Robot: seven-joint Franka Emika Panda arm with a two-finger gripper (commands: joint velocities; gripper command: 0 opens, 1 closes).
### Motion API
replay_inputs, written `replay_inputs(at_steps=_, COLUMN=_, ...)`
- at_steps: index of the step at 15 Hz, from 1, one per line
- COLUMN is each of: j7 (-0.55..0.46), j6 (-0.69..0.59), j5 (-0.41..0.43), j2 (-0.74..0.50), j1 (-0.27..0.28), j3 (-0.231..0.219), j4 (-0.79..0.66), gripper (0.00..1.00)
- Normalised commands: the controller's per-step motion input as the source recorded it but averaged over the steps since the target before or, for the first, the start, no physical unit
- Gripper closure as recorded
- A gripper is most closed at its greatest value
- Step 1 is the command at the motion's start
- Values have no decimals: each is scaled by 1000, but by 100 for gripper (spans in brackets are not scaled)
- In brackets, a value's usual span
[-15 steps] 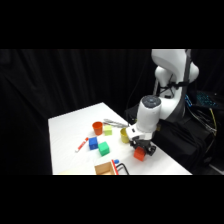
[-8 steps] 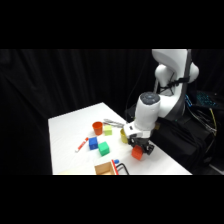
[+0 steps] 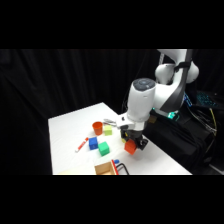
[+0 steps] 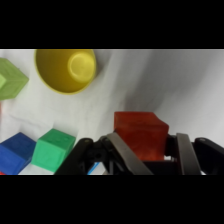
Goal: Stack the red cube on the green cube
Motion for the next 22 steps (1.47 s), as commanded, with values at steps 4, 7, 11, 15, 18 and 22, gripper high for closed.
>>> replay_inputs(at_steps=4, j7=-158, j6=-162, j5=113, j2=-129, j1=-148, j3=-49, j4=169, gripper=75)
replay_inputs(at_steps=7, j7=-183, j6=-121, j5=114, j2=-35, j1=-128, j3=-58, j4=211, gripper=75)
replay_inputs(at_steps=11, j7=-186, j6=-127, j5=143, j2=32, j1=-95, j3=-32, j4=232, gripper=75)
replay_inputs(at_steps=15, j7=-218, j6=-113, j5=209, j2=77, j1=-87, j3=-4, j4=215, gripper=75)
replay_inputs(at_steps=18, j7=-208, j6=-120, j5=203, j2=98, j1=-71, j3=3, j4=205, gripper=75)
replay_inputs(at_steps=22, j7=-203, j6=-129, j5=193, j2=100, j1=-63, j3=6, j4=201, gripper=75)
